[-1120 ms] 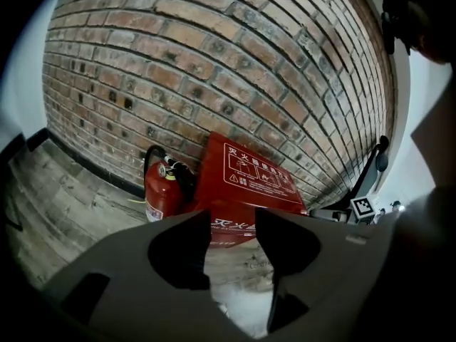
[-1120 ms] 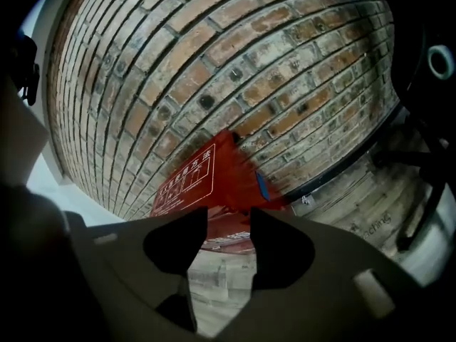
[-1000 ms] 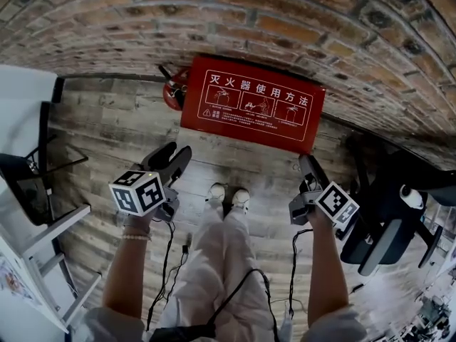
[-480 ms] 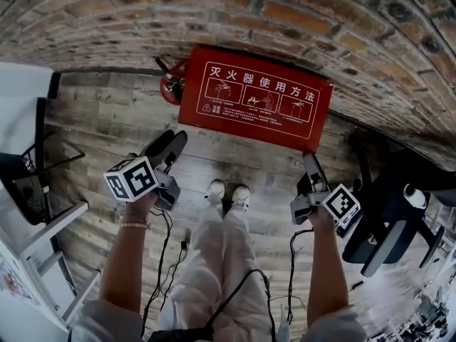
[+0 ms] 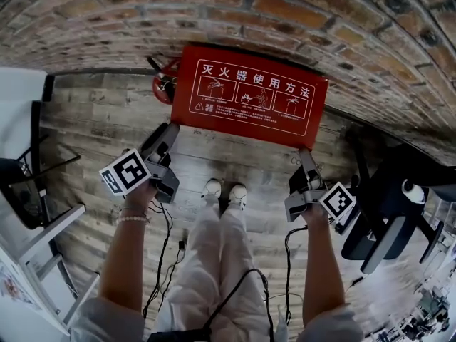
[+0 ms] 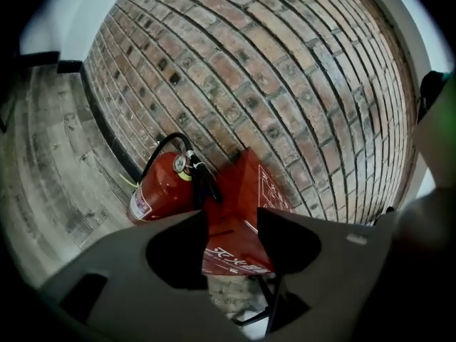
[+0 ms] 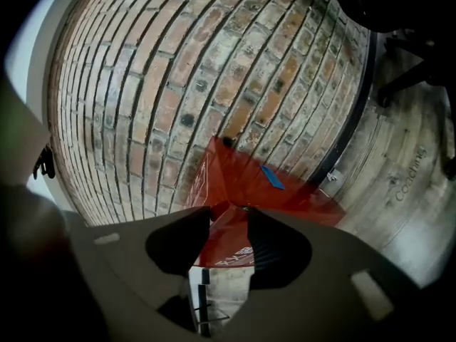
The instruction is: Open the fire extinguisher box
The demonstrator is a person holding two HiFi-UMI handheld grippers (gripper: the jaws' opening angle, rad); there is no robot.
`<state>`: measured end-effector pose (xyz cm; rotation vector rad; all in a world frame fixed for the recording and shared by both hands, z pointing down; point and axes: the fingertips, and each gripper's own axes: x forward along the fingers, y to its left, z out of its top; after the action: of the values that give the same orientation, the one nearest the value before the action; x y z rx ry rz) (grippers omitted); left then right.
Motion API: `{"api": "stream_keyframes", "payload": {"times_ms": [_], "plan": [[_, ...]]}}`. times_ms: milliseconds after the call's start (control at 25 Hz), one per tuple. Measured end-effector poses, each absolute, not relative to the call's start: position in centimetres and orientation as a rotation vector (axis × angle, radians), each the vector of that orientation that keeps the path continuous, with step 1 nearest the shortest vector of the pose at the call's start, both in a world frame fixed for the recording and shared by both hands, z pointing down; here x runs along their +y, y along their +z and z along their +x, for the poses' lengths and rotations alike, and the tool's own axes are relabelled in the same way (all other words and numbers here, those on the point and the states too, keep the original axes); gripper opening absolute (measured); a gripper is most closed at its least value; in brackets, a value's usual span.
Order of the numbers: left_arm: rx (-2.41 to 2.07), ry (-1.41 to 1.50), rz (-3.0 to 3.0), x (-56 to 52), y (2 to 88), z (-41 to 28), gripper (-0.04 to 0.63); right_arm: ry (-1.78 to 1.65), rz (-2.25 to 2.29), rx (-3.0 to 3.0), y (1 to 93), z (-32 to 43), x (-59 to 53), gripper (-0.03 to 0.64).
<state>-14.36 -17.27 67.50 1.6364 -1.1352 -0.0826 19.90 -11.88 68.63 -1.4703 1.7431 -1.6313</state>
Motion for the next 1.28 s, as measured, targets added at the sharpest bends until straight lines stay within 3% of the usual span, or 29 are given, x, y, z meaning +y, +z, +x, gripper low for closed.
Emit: {"api": "stream_keyframes", "payload": {"times_ms": [480, 1280], "plan": [[-1.094, -0.138, 1.611, -18.0, 67.8, -13.8, 0.140, -1.635, -1.462, 1.700, 68.7, 20.0, -11.7, 0.155], [-1.119, -0.124, 1.622, -17.8, 66.6, -13.8, 0.138, -1.617, -1.517, 1.684, 67.6, 20.2, -11.4, 0.155]]}}
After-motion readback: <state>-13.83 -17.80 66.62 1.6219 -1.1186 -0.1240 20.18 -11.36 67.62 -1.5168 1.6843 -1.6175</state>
